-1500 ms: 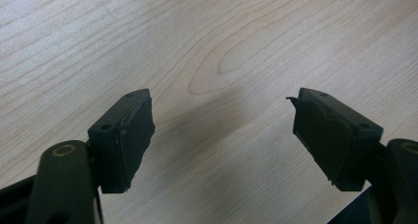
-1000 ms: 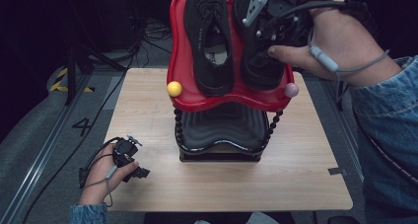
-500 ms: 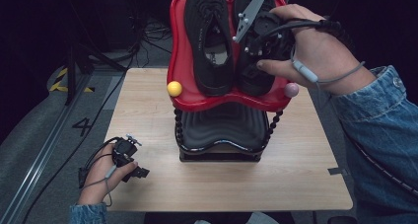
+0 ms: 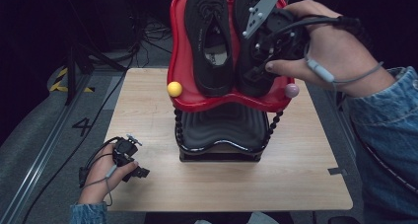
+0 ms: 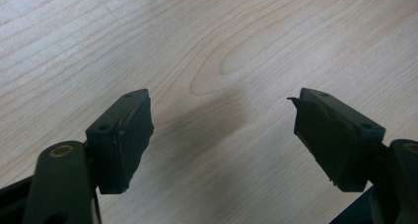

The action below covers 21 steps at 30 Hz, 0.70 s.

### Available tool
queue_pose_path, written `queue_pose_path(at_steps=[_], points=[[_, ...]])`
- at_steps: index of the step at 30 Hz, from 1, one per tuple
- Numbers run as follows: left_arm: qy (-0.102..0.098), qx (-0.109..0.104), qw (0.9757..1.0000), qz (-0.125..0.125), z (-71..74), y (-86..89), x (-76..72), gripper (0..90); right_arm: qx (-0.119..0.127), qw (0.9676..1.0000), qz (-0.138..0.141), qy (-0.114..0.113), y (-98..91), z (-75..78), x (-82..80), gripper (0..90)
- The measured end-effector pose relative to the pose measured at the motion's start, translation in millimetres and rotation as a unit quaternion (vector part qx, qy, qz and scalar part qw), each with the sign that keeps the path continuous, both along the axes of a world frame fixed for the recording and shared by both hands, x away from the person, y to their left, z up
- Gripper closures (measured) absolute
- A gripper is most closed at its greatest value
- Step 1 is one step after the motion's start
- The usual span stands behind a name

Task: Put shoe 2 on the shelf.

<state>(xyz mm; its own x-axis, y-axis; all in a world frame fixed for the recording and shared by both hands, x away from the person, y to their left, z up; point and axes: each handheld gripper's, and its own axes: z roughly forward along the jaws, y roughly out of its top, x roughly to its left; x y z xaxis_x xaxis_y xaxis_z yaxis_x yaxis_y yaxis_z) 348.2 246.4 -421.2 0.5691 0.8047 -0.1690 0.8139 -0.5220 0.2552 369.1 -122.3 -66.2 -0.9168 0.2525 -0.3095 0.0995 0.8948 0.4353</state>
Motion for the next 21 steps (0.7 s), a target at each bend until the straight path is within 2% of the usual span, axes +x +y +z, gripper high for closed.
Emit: queue_pose_path(at_steps=[5, 6, 8, 9, 12, 13, 15, 17, 21], points=[[0.005, -0.005, 1.0000, 0.000, -0.4, -1.7, 1.4, 23.2, 0.044, 0.9990, -0.004, 0.005, -17.1, 19.0, -10.2, 54.2], [-0.001, -0.001, 1.0000, -0.003, 0.0, -1.7, 2.0, 23.2, 0.057, 0.9983, -0.007, 0.003, -23.5, 24.6, -13.3, 54.0], [0.003, -0.006, 1.0000, -0.001, 0.3, -3.1, 2.5, 23.2, 0.068, 0.9977, -0.008, -0.002, -30.6, 29.9, -16.8, 52.9], [0.000, 0.001, 1.0000, -0.002, 1.4, -3.2, 3.4, 23.2, 0.071, 0.9974, -0.009, -0.006, -33.7, 31.9, -18.1, 52.3], [0.001, -0.006, 1.0000, -0.006, 0.8, -5.7, 5.4, 23.2, 0.085, 0.9962, -0.015, -0.010, -47.6, 38.1, -23.7, 51.4], [-0.001, 0.000, 1.0000, -0.009, 1.0, -5.7, 6.2, 23.2, 0.086, 0.9961, -0.018, -0.013, -52.2, 39.3, -24.9, 50.8], [0.003, -0.002, 1.0000, -0.008, 0.1, -7.1, 7.3, 23.1, 0.088, 0.9957, -0.025, -0.016, -61.9, 40.7, -26.4, 50.2], [0.000, 0.003, 0.9999, -0.011, -0.1, -7.2, 8.6, 23.1, 0.092, 0.9948, -0.037, -0.021, -74.1, 41.0, -27.4, 49.9], [0.002, 0.001, 1.0000, -0.010, 0.1, -8.0, 9.3, 23.1, 0.101, 0.9931, -0.058, -0.016, -94.2, 36.8, -27.5, 48.8]])
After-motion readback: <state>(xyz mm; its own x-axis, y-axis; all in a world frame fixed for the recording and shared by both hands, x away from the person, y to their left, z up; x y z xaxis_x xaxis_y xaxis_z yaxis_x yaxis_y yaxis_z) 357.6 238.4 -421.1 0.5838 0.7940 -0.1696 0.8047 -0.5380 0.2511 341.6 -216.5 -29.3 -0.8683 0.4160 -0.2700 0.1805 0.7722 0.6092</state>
